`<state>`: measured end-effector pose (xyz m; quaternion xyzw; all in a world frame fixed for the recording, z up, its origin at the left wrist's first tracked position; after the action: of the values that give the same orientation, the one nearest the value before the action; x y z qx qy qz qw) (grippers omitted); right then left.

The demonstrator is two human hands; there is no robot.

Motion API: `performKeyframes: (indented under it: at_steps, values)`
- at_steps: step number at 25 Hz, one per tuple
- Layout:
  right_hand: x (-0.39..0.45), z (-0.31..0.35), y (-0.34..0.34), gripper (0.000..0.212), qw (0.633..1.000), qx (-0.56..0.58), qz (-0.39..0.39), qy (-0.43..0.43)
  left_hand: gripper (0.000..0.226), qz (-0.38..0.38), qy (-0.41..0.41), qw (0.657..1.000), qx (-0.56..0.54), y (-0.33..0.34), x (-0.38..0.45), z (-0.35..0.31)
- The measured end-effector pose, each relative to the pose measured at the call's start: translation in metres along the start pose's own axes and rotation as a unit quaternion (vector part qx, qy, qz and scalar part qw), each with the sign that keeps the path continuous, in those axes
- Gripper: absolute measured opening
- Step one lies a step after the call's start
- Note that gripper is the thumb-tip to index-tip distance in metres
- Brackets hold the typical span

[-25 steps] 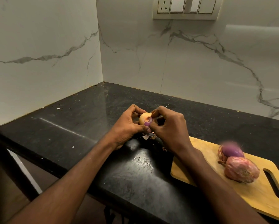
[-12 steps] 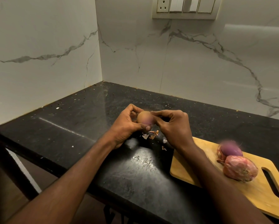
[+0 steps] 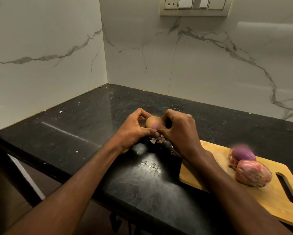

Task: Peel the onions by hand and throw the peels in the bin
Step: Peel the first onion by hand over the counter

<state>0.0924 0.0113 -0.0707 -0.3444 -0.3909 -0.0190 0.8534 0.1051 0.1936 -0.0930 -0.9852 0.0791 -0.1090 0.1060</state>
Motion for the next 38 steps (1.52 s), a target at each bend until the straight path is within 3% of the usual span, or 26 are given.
performKeyframes:
  at_steps: [5,9,16,21,27,31,38]
  values:
    - [0.001,-0.007,-0.001,0.005,0.996,0.06,-0.051,0.04,0.063,0.0,-0.005,1.0,-0.02,0.001,-0.001,-0.002]
    - [0.0,-0.009,-0.002,0.023,0.978,0.18,-0.033,0.104,0.062,-0.019,-0.008,0.999,-0.035,0.0,0.0,-0.003]
    - [-0.002,-0.002,0.002,0.008,0.995,0.081,-0.037,0.035,0.06,-0.013,-0.004,1.0,-0.022,0.002,0.0,0.0]
    - [0.001,0.0,0.009,0.018,0.998,0.014,-0.045,0.036,0.059,-0.005,0.003,1.0,-0.021,0.001,0.001,0.002]
    - [0.001,-0.002,0.005,0.006,0.982,0.125,-0.091,0.107,0.061,-0.007,-0.012,0.998,-0.06,0.001,-0.001,-0.001]
    - [0.0,-0.001,0.004,0.028,0.963,0.217,-0.047,0.156,0.064,-0.031,-0.006,0.998,-0.06,0.001,0.0,-0.002]
    - [-0.002,0.001,0.003,0.015,0.971,0.184,-0.087,0.129,0.06,-0.027,0.004,0.999,-0.041,0.001,0.0,-0.001]
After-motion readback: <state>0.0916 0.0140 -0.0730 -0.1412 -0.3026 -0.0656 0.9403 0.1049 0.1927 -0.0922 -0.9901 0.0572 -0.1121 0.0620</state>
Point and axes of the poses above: each hand's wrist, its own x-axis towards the middle knuckle, its own y-axis out of the palm, z = x × y, the point moved 1 cm from there along x, towards the middle knuckle, and after that the axes turned 9 degrees about x, right-handed, at the moved point
